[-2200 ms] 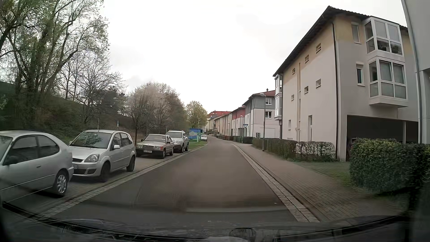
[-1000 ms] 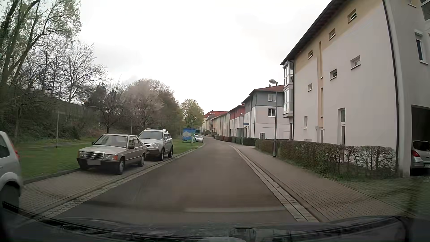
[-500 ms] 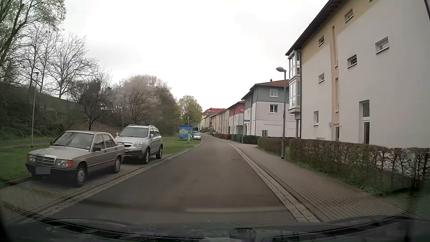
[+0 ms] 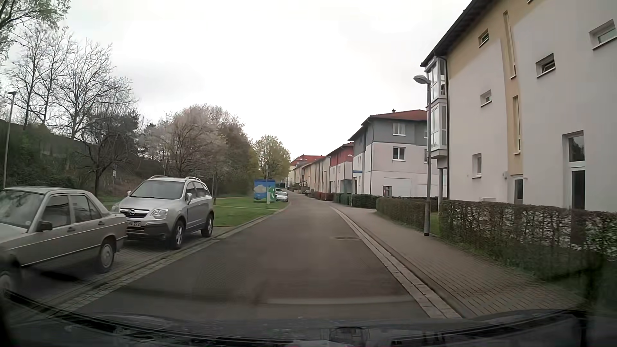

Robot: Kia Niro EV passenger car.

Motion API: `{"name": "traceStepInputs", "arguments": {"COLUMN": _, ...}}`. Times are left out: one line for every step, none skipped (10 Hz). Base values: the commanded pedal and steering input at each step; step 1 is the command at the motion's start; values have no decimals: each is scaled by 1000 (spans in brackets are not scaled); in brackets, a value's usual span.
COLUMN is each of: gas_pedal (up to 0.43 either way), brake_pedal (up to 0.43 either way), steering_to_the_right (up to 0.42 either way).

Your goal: Follow the waypoints while adhering to traffic rules and regulations

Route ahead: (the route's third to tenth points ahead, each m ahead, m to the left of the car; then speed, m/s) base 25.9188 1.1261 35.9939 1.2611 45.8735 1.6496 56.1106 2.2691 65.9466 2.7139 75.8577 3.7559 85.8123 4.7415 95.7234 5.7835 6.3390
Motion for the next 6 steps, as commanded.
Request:
{"name": "traceStepInputs", "arguments": {"gas_pedal": 138, "brake_pedal": 0, "steering_to_the_right": 1}}
{"name": "traceStepInputs", "arguments": {"gas_pedal": 138, "brake_pedal": 0, "steering_to_the_right": 5}}
{"name": "traceStepInputs", "arguments": {"gas_pedal": 138, "brake_pedal": 0, "steering_to_the_right": 5}}
{"name": "traceStepInputs", "arguments": {"gas_pedal": 138, "brake_pedal": 0, "steering_to_the_right": 5}}
{"name": "traceStepInputs", "arguments": {"gas_pedal": 138, "brake_pedal": 0, "steering_to_the_right": 4}}
{"name": "traceStepInputs", "arguments": {"gas_pedal": 138, "brake_pedal": 0, "steering_to_the_right": 3}}
